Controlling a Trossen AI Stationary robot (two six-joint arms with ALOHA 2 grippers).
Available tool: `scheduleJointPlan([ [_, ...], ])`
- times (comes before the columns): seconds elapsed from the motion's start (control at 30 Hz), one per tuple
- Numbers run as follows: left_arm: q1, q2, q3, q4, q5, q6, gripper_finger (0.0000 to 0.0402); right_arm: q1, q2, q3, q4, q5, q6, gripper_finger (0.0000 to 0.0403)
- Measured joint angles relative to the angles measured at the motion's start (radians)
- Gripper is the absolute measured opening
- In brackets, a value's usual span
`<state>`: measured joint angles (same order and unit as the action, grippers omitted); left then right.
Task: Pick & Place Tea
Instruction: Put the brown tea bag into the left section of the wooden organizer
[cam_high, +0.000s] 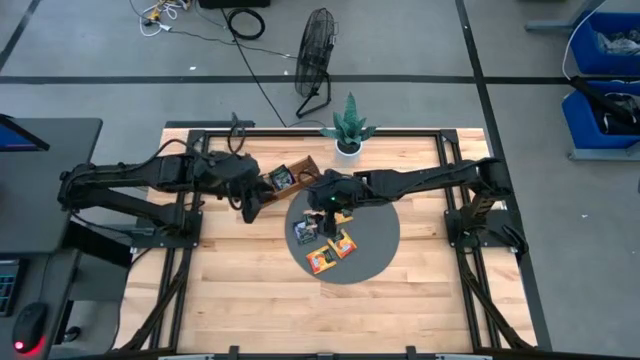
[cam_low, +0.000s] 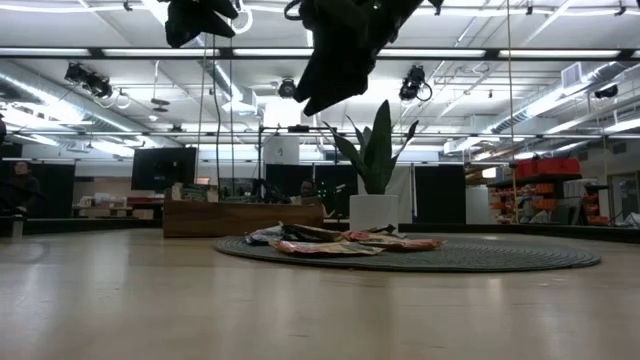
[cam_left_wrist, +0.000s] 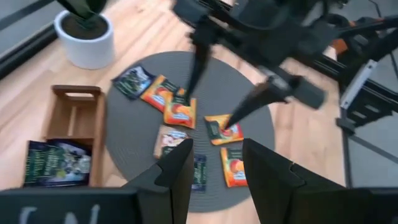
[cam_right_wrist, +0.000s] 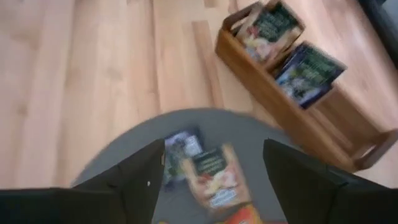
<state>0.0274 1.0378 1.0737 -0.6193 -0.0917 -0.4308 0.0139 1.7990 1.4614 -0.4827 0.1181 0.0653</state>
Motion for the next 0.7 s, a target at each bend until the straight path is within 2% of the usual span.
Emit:
scheduleJointPlan([
  [0.27,-0.055,0.000,0.000,-0.002,-0.025,-0.004,0.0142,0.000,0.068,0.001,-0.026,0.013,-0.075,0.0280],
  [0.43,-0.055,0.000,0.000,-0.010,-0.027,-0.004,0.0142,-0.009,0.111,0.001,-0.046,0.025,-0.088,0.0280],
  [0.7,-0.055,0.000,0.000,-0.012,-0.027,-0.004,0.0142,-0.035,0.181,0.001,-0.085,-0.011,-0.133,0.0280],
])
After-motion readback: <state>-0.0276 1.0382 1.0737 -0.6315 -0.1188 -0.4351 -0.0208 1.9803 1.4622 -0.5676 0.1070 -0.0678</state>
